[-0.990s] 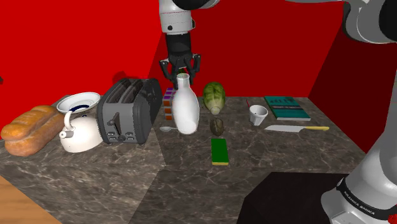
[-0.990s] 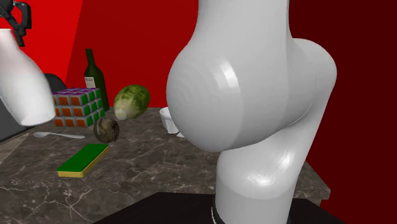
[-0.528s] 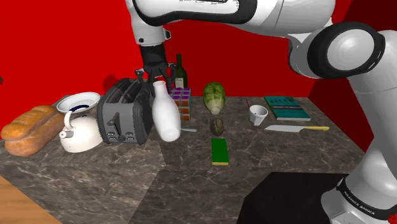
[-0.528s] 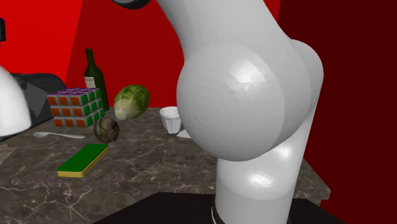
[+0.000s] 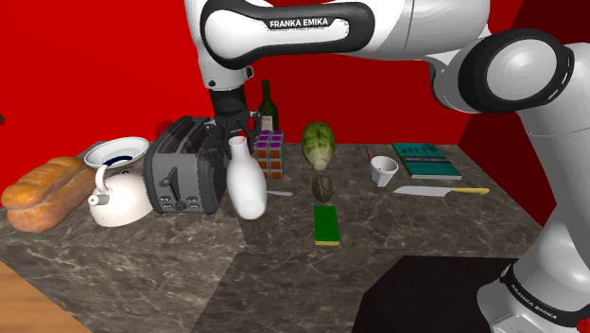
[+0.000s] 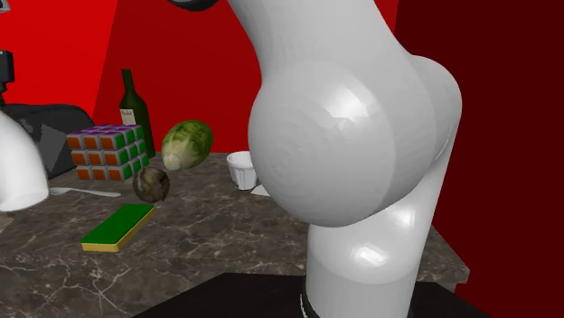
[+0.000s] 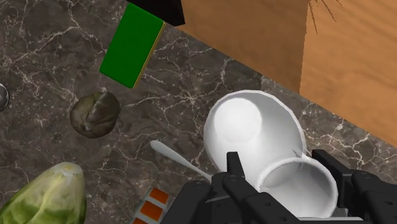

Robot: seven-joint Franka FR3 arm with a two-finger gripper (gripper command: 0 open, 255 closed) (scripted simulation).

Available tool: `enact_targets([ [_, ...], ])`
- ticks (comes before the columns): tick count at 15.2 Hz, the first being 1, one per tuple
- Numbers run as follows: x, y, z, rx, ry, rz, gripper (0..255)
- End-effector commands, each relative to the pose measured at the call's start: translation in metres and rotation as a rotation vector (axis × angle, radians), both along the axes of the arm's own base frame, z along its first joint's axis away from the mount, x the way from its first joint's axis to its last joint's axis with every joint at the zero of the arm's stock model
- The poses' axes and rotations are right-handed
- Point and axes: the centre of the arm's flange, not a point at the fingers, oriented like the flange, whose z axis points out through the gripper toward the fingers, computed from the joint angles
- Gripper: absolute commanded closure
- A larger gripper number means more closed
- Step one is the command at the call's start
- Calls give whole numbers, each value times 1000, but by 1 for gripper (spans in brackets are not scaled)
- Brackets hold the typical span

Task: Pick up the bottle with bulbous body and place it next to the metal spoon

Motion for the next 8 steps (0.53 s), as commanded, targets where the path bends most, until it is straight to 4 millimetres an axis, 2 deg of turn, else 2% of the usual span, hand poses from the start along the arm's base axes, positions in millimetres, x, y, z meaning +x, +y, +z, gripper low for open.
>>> enact_targets([
  [1,0,-1,-11,1,-1,0,255],
  [5,0,-1,-32,1,-1,0,255],
  [8,0,-1,-32,1,-1,0,255],
])
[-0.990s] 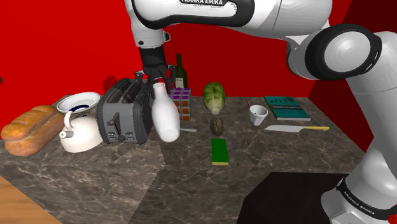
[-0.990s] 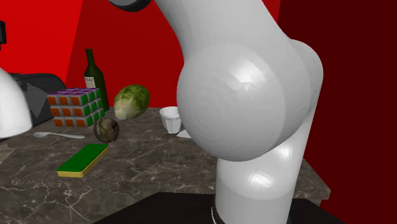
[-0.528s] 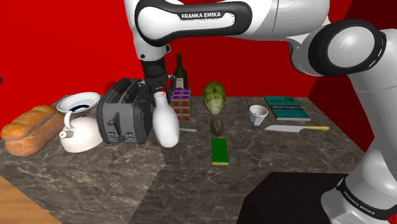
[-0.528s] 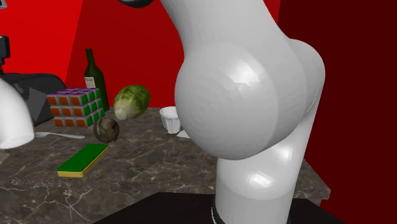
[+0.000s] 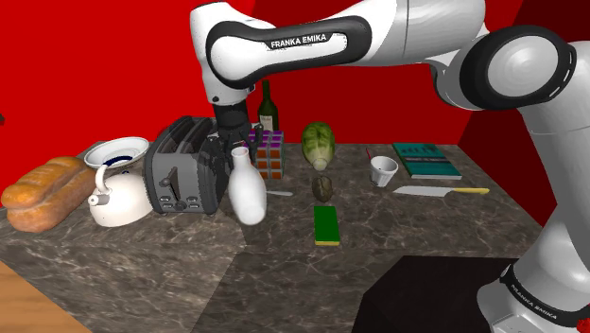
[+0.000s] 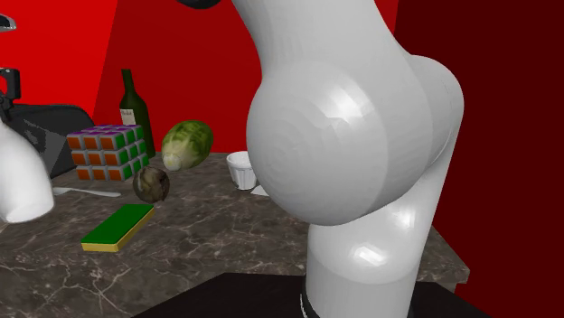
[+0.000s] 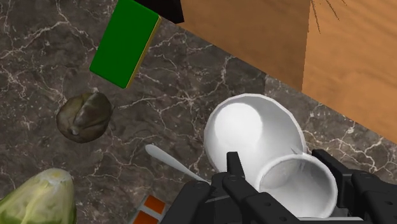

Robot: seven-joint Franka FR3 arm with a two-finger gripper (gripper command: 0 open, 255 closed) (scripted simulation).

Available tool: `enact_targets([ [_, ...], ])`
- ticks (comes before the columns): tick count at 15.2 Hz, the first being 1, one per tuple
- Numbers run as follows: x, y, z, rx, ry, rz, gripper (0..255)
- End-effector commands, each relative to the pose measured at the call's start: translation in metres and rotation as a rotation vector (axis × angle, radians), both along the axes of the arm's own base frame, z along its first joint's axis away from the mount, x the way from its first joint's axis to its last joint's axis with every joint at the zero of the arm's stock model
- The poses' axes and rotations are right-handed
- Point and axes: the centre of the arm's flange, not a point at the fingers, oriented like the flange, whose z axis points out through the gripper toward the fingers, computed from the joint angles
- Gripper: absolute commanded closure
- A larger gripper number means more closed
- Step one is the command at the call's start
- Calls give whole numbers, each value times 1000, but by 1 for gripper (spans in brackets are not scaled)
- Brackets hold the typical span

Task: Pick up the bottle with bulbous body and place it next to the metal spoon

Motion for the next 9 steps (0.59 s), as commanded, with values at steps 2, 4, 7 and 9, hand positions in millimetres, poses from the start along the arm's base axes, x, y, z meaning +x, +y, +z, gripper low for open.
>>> enact_targets([
  [2,0,0,0,1,-1,0,255],
  [4,0,0,0,1,-1,0,255],
  [7,0,0,0,1,-1,0,0],
  [9,0,0,0,1,-1,0,0],
])
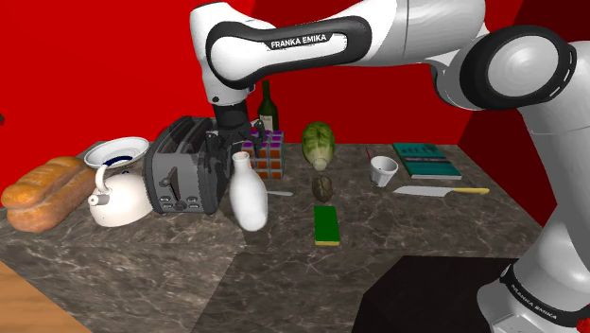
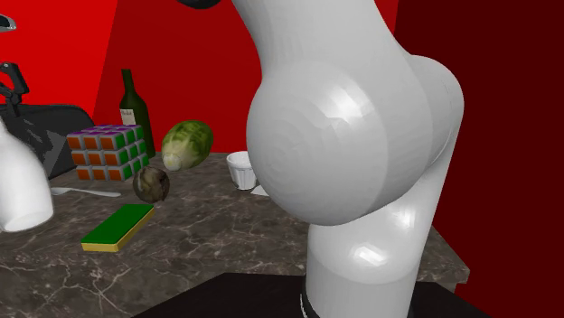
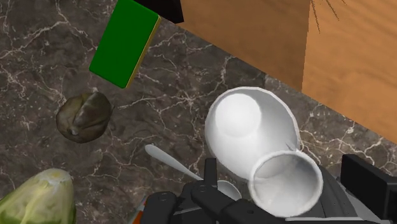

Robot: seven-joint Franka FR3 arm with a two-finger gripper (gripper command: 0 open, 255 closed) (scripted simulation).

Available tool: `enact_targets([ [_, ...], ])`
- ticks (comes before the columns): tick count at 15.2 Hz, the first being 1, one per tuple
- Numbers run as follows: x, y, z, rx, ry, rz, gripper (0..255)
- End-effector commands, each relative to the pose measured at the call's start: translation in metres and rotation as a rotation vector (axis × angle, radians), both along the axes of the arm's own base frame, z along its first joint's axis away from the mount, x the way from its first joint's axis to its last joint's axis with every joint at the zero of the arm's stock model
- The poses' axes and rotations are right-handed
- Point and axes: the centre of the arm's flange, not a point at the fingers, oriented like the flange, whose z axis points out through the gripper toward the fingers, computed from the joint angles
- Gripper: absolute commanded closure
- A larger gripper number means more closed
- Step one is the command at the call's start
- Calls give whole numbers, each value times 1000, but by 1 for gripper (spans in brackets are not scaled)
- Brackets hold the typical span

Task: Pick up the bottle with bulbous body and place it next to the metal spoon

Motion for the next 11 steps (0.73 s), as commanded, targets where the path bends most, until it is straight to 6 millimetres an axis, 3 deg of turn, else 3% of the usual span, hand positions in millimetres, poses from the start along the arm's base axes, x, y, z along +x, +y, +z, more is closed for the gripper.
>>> enact_targets([
  [1,0,0,0,0,0,0,0],
  [2,0,0,0,0,0,0,0],
  [6,4,1,50,0,0,0,0],
  [11,4,1,50,0,0,0,0],
])
